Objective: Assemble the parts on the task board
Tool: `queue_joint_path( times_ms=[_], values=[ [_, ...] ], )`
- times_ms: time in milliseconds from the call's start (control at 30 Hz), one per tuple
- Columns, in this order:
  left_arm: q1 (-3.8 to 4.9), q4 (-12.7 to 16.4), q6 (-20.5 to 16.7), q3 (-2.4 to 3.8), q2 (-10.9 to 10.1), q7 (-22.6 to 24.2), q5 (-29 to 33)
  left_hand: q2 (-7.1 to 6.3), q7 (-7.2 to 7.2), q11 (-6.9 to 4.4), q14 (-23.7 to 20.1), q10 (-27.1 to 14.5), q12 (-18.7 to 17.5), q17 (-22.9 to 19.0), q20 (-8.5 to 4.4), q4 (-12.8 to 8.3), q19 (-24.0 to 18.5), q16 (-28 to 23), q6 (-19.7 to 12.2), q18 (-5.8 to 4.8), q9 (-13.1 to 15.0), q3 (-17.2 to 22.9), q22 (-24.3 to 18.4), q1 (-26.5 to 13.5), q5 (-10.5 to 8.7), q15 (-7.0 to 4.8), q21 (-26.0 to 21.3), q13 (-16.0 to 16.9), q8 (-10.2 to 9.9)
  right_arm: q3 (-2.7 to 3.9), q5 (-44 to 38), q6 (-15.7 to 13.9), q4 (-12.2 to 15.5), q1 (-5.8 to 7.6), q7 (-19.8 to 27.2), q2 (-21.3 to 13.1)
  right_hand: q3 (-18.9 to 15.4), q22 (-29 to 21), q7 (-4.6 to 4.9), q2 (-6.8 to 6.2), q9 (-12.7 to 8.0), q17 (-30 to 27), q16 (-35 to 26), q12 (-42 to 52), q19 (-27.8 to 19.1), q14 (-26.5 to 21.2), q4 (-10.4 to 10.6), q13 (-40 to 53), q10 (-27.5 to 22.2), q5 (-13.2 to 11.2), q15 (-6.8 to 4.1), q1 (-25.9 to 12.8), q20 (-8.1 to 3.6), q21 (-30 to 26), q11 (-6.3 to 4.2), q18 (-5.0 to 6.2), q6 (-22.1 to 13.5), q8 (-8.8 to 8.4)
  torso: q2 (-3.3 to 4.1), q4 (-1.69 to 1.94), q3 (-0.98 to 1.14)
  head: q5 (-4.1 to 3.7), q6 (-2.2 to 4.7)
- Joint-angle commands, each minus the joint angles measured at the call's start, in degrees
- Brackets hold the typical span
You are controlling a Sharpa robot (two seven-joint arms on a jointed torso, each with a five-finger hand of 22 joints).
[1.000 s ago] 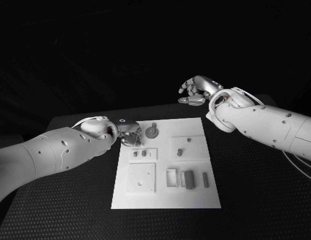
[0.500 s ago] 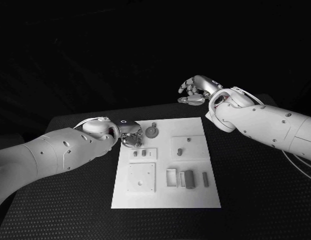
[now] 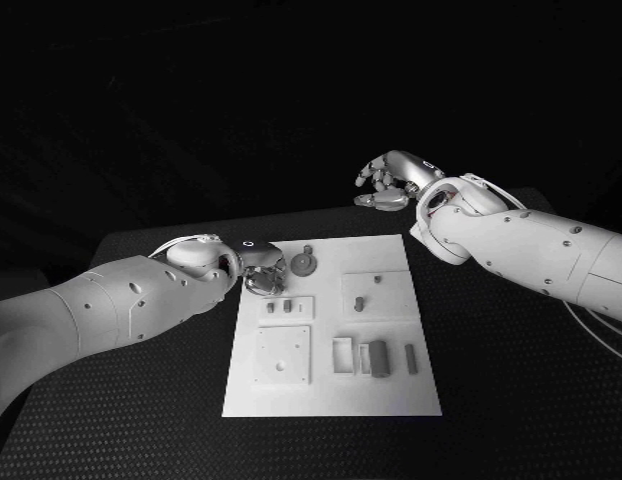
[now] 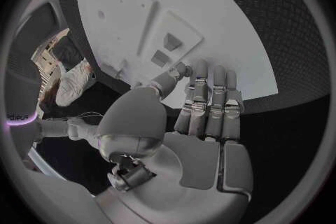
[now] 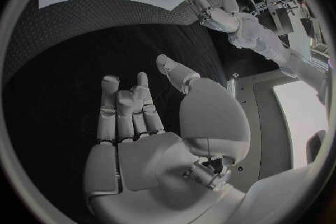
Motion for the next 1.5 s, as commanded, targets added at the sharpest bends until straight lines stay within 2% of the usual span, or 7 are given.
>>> queue_joint_path(
  times_ms=[33,500,1500],
  values=[
    [-0.18,0.05,-0.31,-0.01,0.31,0.03,-0.34,0.58,-0.72,0.3,0.49,0.22,-0.18,0.03,0.26,0.16,0.11,-0.31,1.01,-0.86,0.6,0.32,0.08,-0.11,0.15,-0.04,-0.23,0.08,0.15,0.03,-0.02,0.53,0.04,0.01,0.55,0.08,-0.27,0.05,1.4,0.38,-0.07,0.03,-0.25,-0.08,-0.27,0.09,0.1,0.07,-0.17,0.06,0.37,-0.27,0.04,-0.24,0.39,0.77,-1.7,-0.19,0.01,-0.02,0.01,-0.08,-0.03],
    [-0.17,-0.03,-0.38,-0.01,0.66,-0.3,-0.34,0.58,-0.67,0.29,0.59,0.29,-0.2,0.05,0.23,0.16,0.16,-0.36,1.02,-0.86,0.62,0.3,0.08,-0.15,0.15,-0.06,-0.22,0.11,0.13,0.03,-0.02,0.74,0.09,0.01,0.51,0.16,-0.29,0.06,1.4,0.43,-0.1,0.03,-0.24,-0.06,-0.27,0.08,0.16,0.06,-0.18,0.06,0.38,-0.32,0.05,-0.25,0.4,0.77,-1.7,-0.17,-0.01,0.01,0.0,-0.3,-0.06],
    [-0.16,0.03,-3.68,0.01,1.22,-1.27,-0.32,0.57,-0.65,0.29,0.81,0.46,-0.23,0.08,0.17,0.11,0.29,-0.45,1.05,-0.86,0.67,0.31,0.07,-0.14,0.15,-0.09,-0.2,0.19,0.09,0.03,-0.02,1.51,-0.14,0.01,0.29,0.35,-0.33,0.08,1.41,0.54,-0.2,0.02,-0.23,-0.05,-0.3,0.04,0.35,0.04,-0.21,0.07,0.4,-0.48,0.08,-0.27,0.41,0.77,-1.73,-0.14,0.0,-0.01,0.01,-0.69,0.09]
  ],
)
